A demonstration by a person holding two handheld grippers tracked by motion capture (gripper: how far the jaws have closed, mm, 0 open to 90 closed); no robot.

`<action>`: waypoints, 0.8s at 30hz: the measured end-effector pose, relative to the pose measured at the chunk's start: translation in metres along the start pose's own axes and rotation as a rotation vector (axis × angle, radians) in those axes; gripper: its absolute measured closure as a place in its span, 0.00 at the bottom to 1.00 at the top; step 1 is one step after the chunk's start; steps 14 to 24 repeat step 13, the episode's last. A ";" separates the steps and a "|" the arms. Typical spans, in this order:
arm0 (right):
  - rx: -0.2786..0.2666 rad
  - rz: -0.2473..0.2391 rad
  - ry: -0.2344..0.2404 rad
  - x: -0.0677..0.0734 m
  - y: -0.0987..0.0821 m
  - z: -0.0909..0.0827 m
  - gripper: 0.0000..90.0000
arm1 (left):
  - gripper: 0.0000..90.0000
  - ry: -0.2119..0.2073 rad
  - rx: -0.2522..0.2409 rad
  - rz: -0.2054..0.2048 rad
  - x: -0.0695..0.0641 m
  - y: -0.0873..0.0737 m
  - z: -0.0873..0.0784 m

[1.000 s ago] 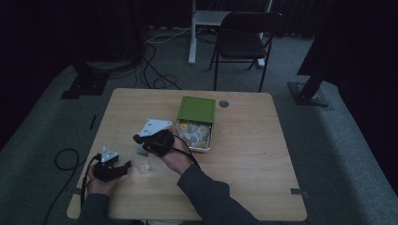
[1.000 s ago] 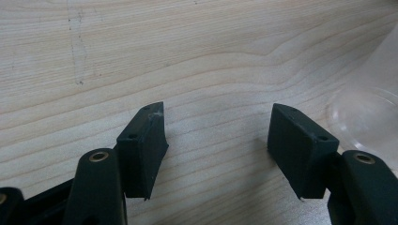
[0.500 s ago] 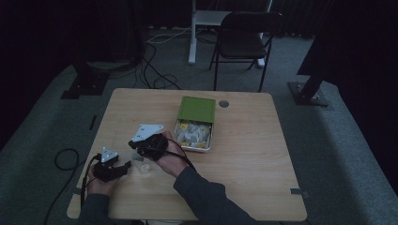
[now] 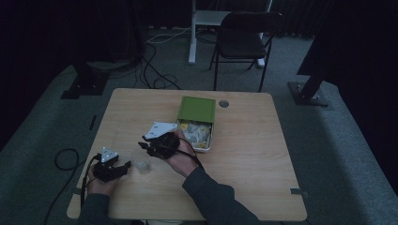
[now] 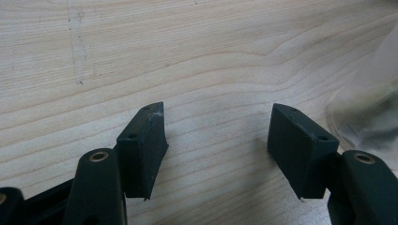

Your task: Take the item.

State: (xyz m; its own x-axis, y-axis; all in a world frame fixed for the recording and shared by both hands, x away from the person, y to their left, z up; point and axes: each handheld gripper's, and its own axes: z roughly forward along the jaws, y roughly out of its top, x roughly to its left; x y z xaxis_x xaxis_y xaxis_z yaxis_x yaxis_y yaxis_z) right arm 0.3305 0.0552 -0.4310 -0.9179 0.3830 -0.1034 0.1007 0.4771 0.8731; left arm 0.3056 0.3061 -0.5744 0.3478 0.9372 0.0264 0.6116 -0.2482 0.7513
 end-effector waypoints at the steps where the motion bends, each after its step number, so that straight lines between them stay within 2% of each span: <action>1: 0.002 0.009 -0.006 -0.003 -0.004 -0.005 0.80 | 0.43 0.000 0.000 0.000 0.000 0.000 0.000; 10: 0.006 0.044 -0.039 -0.017 -0.022 -0.025 0.80 | 0.43 -0.002 0.000 0.001 0.000 0.000 0.000; 24: 0.006 0.045 -0.040 -0.018 -0.023 -0.026 0.80 | 0.43 -0.002 -0.001 0.001 0.000 0.000 0.000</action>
